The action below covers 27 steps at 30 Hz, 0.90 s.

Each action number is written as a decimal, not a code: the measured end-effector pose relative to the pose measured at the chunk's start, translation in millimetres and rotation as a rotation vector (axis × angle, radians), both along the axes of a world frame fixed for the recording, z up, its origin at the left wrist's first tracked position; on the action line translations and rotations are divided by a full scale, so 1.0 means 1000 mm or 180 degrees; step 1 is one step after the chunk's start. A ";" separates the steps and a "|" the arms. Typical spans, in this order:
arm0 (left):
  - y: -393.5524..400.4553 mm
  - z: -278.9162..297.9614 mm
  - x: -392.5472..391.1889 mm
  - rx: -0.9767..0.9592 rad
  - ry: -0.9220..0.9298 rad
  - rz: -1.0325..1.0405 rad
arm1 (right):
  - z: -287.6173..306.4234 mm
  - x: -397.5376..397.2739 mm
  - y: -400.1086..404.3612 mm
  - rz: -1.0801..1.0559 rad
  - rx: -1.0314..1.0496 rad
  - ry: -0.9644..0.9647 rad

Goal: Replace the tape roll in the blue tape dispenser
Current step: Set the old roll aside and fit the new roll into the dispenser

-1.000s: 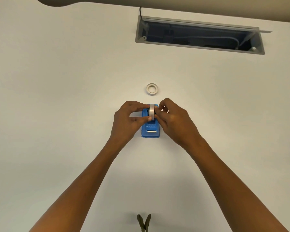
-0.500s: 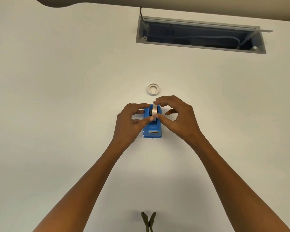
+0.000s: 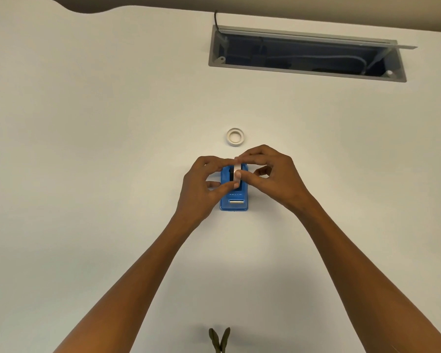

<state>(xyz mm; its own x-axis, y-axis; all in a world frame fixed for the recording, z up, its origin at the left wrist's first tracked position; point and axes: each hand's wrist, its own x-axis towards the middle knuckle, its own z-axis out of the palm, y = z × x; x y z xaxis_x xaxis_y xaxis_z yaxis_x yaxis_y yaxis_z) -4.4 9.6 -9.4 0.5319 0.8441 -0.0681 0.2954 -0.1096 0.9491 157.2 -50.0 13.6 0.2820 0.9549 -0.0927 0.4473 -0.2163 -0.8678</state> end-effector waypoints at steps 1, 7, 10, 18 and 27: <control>0.000 -0.001 0.000 0.0022 -0.0001 -0.0005 | 0.002 0.001 0.000 0.0022 -0.0066 0.0074; 0.003 -0.002 0.000 -0.0105 -0.0001 -0.0045 | 0.006 0.008 0.012 -0.0049 -0.0337 0.0339; 0.004 -0.002 0.000 -0.0061 -0.0016 -0.0067 | 0.006 0.014 0.017 -0.0032 -0.0481 0.0562; 0.004 -0.002 0.001 -0.0092 0.0040 -0.0059 | 0.005 0.021 0.028 0.0004 -0.0797 0.1329; 0.009 0.000 0.004 -0.0176 0.0034 -0.0051 | 0.001 0.016 0.022 -0.0159 -0.0327 0.1297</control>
